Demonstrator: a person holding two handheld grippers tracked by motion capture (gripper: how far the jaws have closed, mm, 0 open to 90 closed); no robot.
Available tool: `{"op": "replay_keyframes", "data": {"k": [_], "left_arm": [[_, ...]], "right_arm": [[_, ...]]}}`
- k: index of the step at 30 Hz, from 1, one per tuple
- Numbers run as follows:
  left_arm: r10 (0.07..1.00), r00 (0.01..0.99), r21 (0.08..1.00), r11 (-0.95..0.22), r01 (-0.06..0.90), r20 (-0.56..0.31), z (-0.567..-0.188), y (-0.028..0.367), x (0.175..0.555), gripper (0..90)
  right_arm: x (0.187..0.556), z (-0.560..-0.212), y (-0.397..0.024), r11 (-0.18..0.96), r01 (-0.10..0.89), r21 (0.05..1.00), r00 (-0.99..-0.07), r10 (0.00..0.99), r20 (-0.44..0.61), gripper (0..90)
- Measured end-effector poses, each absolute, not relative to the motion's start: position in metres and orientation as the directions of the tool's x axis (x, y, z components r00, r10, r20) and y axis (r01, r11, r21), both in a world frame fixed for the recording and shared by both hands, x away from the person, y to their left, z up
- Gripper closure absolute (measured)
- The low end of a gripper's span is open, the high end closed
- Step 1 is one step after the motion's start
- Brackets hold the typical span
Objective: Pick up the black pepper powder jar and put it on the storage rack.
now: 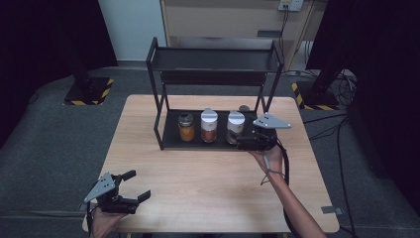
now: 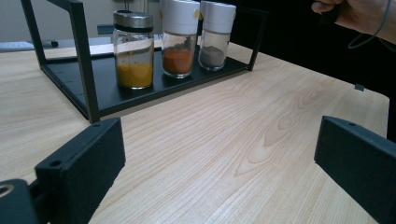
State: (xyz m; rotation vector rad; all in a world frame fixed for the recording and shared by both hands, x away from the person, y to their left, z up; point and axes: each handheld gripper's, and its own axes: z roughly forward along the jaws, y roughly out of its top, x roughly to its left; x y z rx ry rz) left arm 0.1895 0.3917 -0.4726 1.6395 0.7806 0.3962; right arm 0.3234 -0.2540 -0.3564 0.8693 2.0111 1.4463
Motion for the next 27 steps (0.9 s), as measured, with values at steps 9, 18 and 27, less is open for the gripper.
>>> {"op": "replay_keyframes", "data": {"k": [9,18,27], "left_arm": [[0.682,0.714,0.962,-0.059,0.267,-0.156,-0.472,0.392,0.188,1.2],[0.686,0.711,0.963,-0.055,0.265,-0.156,-0.473,0.392,0.187,1.2],[0.688,0.709,0.963,-0.056,0.263,-0.154,-0.473,0.392,0.187,1.1]], "right_arm": [[0.297,-0.357,-0.274,0.209,0.188,0.960,-0.677,0.736,-0.028,11.3],[0.265,-0.360,-0.301,0.186,0.183,0.965,-0.674,0.738,-0.014,11.2],[0.242,-0.370,-0.319,0.170,0.190,0.967,-0.670,0.742,0.001,11.2]]}}
